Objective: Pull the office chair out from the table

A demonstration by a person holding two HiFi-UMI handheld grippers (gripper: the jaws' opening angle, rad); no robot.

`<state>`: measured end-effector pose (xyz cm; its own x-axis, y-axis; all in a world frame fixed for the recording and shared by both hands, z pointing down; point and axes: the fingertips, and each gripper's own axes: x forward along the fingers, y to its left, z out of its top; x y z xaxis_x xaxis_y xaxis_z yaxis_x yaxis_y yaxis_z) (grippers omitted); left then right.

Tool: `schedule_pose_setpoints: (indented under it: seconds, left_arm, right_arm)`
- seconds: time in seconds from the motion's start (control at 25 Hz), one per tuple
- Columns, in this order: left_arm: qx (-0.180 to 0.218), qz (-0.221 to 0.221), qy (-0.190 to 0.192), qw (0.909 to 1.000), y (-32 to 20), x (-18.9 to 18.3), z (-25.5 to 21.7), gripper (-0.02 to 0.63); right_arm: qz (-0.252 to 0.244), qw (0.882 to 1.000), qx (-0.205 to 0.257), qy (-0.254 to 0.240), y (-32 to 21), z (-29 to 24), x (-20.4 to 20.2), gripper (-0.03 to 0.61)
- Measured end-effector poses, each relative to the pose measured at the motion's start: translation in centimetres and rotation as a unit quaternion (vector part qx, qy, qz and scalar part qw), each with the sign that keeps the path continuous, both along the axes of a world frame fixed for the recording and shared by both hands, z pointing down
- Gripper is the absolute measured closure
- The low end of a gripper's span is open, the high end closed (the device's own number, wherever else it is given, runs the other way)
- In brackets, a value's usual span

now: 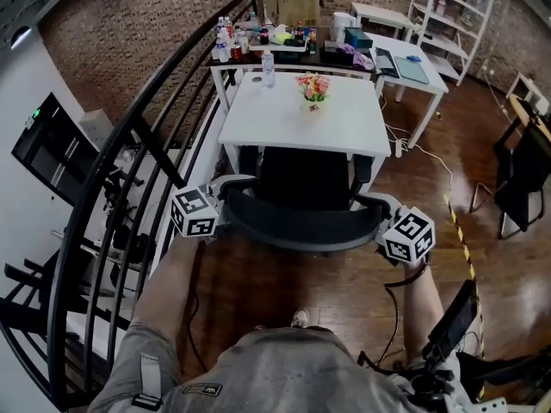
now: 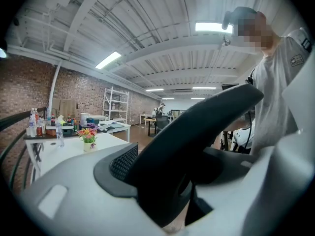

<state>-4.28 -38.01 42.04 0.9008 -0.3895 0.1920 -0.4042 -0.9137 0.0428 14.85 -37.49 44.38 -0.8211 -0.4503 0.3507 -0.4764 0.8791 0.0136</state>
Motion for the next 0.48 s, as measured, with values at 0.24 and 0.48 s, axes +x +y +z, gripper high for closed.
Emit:
schedule_pose_setpoints:
  seconds: [0.24, 0.48]
  left_arm:
    - [-0.009, -0.012, 0.009, 0.9998, -2.1, -2.4, -0.1, 0.326]
    - [-0.011, 0.016, 0.001, 0.9998, -1.0, -2.8, 0.0, 0.319]
  right_arm:
    - [0.001, 1.000, -0.018, 0.007, -1.3, -0.3, -2.5, 0.365]
    - [0.004, 1.000, -0.010, 0.017, 0.4, 0.2, -3.3, 0.371]
